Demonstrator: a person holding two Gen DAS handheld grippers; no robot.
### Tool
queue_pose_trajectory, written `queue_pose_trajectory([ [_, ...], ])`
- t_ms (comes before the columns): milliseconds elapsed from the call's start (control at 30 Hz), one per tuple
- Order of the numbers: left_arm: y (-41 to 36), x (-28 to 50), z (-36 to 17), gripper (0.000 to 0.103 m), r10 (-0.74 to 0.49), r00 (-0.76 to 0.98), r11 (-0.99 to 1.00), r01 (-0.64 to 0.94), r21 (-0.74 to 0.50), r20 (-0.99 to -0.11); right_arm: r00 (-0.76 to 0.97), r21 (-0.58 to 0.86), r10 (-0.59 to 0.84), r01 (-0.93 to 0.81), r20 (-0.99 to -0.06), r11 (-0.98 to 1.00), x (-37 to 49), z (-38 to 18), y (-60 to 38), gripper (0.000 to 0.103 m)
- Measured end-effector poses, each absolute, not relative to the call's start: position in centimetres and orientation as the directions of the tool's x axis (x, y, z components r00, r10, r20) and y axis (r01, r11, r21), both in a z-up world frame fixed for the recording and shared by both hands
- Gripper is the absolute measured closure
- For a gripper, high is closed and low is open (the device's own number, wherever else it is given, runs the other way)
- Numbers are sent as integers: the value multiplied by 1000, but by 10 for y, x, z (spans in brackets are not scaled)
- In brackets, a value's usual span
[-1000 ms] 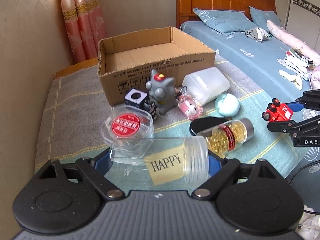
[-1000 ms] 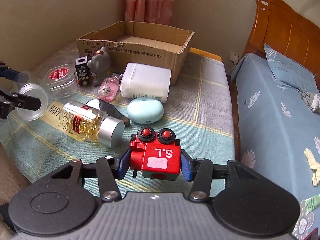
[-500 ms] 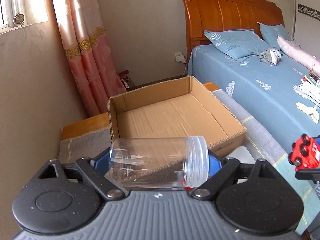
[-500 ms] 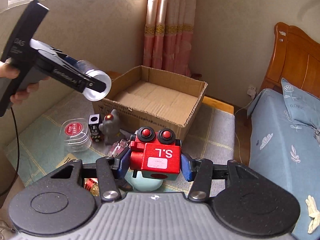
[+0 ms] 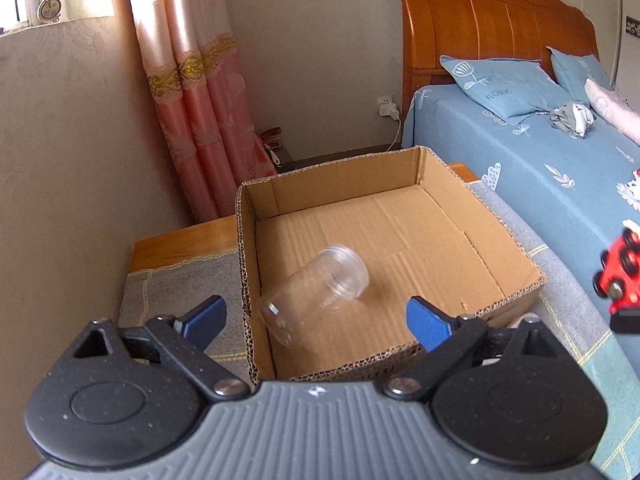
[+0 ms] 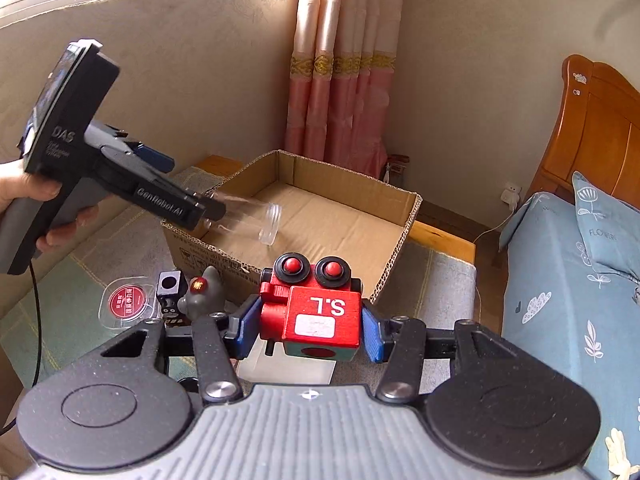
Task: Organize rigid objects
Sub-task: 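Drop the cup into the box with left gripper while right gripper places the train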
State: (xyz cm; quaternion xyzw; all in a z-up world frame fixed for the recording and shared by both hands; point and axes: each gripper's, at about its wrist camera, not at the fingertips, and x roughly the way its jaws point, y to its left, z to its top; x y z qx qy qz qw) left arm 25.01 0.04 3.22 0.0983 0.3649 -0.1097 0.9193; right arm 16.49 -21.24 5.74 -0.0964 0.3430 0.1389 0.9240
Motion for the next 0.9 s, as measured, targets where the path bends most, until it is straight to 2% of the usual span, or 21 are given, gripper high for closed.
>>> queue_pose_trajectory([
  [133,8,233,29,6,-123,693,957,272,100,-711,721,-85,192,-328,-665,941,189,61,-206,47],
  [367,29,204,27,4,-159,685,966,256,31,-711,727,-83,174,-303,-665,949,235,62,-194,46],
  [433,31,196,27,2,-137,703,969,241,52,-697,728,-85,161,-289,-667,954,243,63,-193,21],
  [500,31,190,27,2,-120,720,969,236,79,-684,747,-93,139,-259,-650,961,243,65,-193,2],
  [533,31,187,26,2,-113,726,968,234,89,-678,750,-83,146,-258,-645,963,242,66,-194,0],
  [900,29,159,22,2,-125,739,966,242,88,-662,722,-34,129,-206,-679,978,203,62,-194,0],
])
